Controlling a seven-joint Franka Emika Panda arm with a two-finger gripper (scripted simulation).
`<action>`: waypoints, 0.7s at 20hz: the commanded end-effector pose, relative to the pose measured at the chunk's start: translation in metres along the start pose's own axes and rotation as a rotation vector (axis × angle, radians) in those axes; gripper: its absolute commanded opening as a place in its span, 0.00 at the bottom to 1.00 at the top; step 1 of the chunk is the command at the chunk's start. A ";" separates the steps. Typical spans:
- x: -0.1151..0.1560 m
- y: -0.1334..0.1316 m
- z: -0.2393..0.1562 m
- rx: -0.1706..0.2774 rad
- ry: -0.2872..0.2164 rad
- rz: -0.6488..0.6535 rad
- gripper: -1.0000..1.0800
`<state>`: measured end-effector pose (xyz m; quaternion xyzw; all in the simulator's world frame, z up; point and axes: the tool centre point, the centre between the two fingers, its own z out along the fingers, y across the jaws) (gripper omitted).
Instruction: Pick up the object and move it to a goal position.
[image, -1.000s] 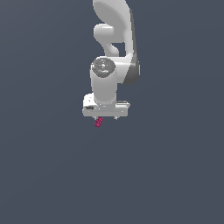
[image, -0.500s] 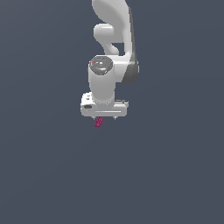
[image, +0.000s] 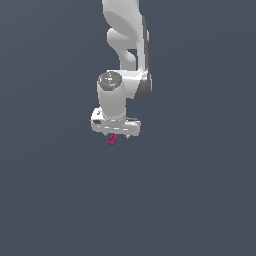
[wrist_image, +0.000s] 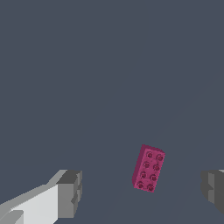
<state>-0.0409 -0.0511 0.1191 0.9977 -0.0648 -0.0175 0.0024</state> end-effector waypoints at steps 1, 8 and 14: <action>-0.008 0.008 0.013 0.005 0.006 0.055 0.96; -0.030 0.028 0.044 0.012 0.024 0.198 0.96; -0.041 0.037 0.057 0.012 0.032 0.262 0.96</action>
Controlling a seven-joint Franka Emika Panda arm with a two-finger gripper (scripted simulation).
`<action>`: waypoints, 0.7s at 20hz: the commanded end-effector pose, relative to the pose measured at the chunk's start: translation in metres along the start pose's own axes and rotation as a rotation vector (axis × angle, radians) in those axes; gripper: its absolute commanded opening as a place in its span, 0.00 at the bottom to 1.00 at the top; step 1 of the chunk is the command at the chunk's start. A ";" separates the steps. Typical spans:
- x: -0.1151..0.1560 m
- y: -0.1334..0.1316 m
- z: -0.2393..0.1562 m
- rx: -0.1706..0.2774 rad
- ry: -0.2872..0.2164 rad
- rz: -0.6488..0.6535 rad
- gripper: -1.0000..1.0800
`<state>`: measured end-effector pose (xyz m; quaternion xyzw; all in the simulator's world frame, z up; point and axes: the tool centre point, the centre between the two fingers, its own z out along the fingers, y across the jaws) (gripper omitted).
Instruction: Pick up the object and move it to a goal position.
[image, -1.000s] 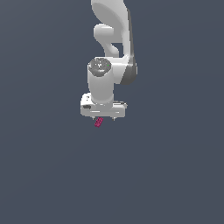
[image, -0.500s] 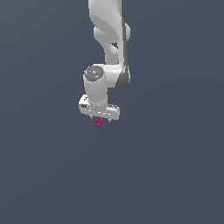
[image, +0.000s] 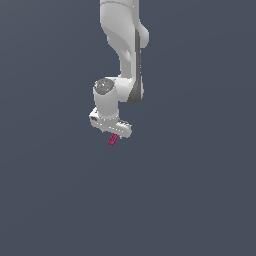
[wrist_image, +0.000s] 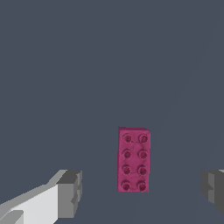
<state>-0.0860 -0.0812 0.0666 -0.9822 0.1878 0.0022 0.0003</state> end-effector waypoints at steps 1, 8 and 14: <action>-0.003 0.003 0.003 0.000 0.004 0.019 0.96; -0.003 0.004 0.007 0.000 0.003 0.022 0.96; -0.004 0.005 0.028 0.000 0.004 0.024 0.96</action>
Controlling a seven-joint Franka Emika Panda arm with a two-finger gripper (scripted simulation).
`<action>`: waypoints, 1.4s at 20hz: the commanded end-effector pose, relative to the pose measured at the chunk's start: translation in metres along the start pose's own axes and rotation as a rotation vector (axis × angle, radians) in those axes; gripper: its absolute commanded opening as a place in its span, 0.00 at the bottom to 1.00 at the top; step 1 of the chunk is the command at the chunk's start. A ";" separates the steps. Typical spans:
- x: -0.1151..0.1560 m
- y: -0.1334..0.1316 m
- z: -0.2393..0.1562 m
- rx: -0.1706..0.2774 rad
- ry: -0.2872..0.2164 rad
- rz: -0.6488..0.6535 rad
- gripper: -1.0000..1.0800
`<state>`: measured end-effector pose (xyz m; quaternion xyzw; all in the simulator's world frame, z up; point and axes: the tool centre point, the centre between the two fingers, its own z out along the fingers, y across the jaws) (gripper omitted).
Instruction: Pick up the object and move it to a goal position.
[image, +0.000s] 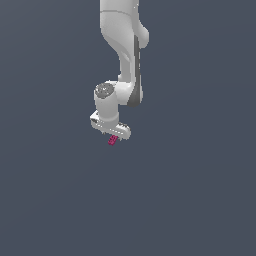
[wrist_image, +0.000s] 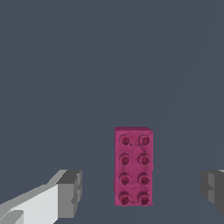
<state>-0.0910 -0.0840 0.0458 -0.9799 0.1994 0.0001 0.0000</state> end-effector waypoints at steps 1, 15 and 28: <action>-0.001 0.000 0.012 0.000 0.000 0.001 0.96; -0.001 0.000 0.034 0.000 0.000 0.003 0.00; -0.003 -0.004 0.022 0.000 0.000 0.003 0.00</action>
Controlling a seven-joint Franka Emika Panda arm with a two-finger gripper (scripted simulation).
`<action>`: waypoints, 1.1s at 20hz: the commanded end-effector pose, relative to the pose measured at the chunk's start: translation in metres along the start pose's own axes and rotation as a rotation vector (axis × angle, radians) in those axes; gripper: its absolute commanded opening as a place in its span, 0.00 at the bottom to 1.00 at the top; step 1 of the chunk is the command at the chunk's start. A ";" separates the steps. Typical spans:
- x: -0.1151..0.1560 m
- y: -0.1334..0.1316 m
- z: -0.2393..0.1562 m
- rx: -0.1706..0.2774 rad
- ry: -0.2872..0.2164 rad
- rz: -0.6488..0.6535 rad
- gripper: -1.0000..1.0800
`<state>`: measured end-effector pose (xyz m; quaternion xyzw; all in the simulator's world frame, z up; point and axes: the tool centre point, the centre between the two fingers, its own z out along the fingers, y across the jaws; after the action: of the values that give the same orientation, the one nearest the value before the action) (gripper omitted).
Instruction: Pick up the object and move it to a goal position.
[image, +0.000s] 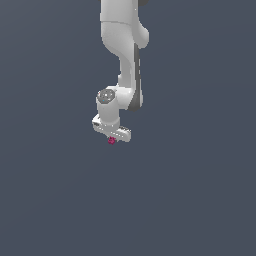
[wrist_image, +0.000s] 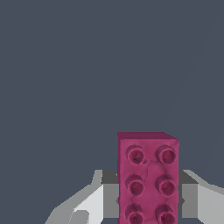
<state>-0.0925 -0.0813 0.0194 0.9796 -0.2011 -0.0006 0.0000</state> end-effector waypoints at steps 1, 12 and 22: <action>-0.001 -0.003 -0.008 0.000 0.001 0.000 0.00; -0.014 -0.028 -0.078 0.001 0.001 0.000 0.00; -0.032 -0.064 -0.182 -0.002 0.002 0.001 0.00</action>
<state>-0.0953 -0.0156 0.1853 0.9795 -0.2013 0.0003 0.0006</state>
